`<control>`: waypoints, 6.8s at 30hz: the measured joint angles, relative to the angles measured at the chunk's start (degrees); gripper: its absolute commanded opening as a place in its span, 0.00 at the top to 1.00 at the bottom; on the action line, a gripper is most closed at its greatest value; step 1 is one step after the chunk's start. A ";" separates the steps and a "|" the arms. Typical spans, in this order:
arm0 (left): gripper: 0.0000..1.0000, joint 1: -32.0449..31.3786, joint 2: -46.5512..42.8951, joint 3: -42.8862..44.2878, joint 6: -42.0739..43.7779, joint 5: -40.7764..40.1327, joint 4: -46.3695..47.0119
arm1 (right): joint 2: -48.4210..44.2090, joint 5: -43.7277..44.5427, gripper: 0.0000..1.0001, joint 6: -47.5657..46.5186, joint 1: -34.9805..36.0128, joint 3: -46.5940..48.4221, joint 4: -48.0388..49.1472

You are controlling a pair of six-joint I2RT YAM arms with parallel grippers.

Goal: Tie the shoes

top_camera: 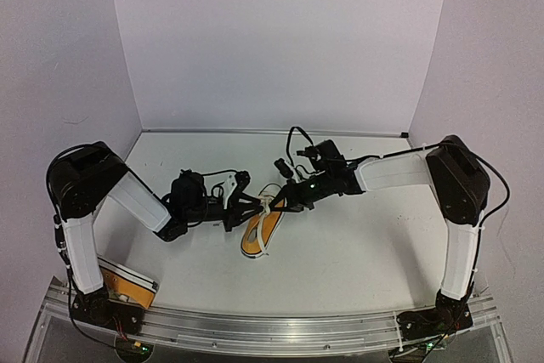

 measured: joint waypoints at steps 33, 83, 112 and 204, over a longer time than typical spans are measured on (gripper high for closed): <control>0.73 4.13 -10.62 1.75 16.83 0.35 -26.76 | 0.00 -0.94 1.00 -3.80 3.13 2.89 -2.04; 1.00 4.19 -11.67 0.87 17.62 -6.86 -33.79 | -6.34 6.53 1.00 -4.16 -0.15 -5.35 -3.09; 1.00 5.37 -11.05 7.94 9.78 -15.43 -47.42 | -11.15 9.47 1.00 -4.15 -4.00 -13.37 -2.62; 0.77 2.91 -9.56 15.38 -11.17 3.04 -48.62 | -10.10 3.78 0.67 -4.50 -7.26 -13.81 0.37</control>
